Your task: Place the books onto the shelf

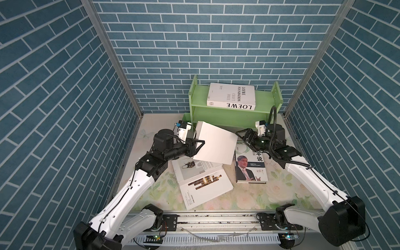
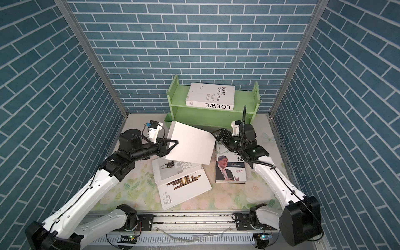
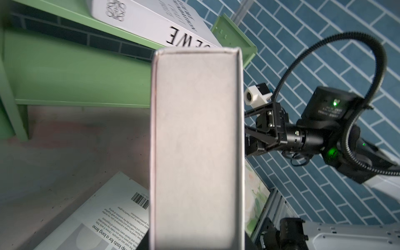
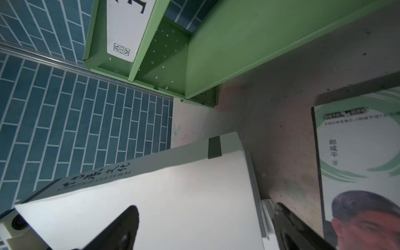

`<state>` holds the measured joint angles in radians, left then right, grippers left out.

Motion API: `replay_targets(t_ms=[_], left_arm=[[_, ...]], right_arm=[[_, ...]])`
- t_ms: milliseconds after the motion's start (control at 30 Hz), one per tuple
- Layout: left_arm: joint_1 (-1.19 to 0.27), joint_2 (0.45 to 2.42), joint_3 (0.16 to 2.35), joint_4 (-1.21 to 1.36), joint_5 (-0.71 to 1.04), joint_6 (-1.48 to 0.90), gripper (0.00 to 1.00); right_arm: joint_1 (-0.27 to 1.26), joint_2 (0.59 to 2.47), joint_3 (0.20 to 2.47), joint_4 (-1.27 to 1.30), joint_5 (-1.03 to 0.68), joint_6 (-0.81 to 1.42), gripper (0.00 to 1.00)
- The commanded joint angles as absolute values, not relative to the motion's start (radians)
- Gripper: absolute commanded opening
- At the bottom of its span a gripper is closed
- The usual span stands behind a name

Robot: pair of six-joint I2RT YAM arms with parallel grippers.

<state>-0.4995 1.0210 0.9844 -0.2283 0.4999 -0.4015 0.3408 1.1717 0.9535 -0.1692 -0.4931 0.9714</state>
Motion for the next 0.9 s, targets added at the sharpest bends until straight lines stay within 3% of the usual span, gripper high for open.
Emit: replay_targets(t_ms=[0, 300, 567, 867], left_arm=[[-0.582, 1.042, 1.035, -0.280, 0.415, -0.261, 0.34], [-0.833, 1.165, 1.139, -0.250, 0.169, -0.061, 0.34], [-1.005, 1.319, 1.215, -0.136, -0.017, 0.098, 0.31], [-1.100, 1.465, 1.263, -0.123, -0.147, 0.221, 0.30]], right_arm=[[0.279, 1.099, 0.989, -0.348, -0.619, 1.049, 0.98], [0.126, 0.954, 0.945, -0.471, -0.766, 1.172, 0.98], [-0.125, 0.856, 0.836, -0.384, -1.023, 1.346, 0.99], [-0.169, 0.824, 0.738, -0.397, -1.024, 1.295, 0.99]])
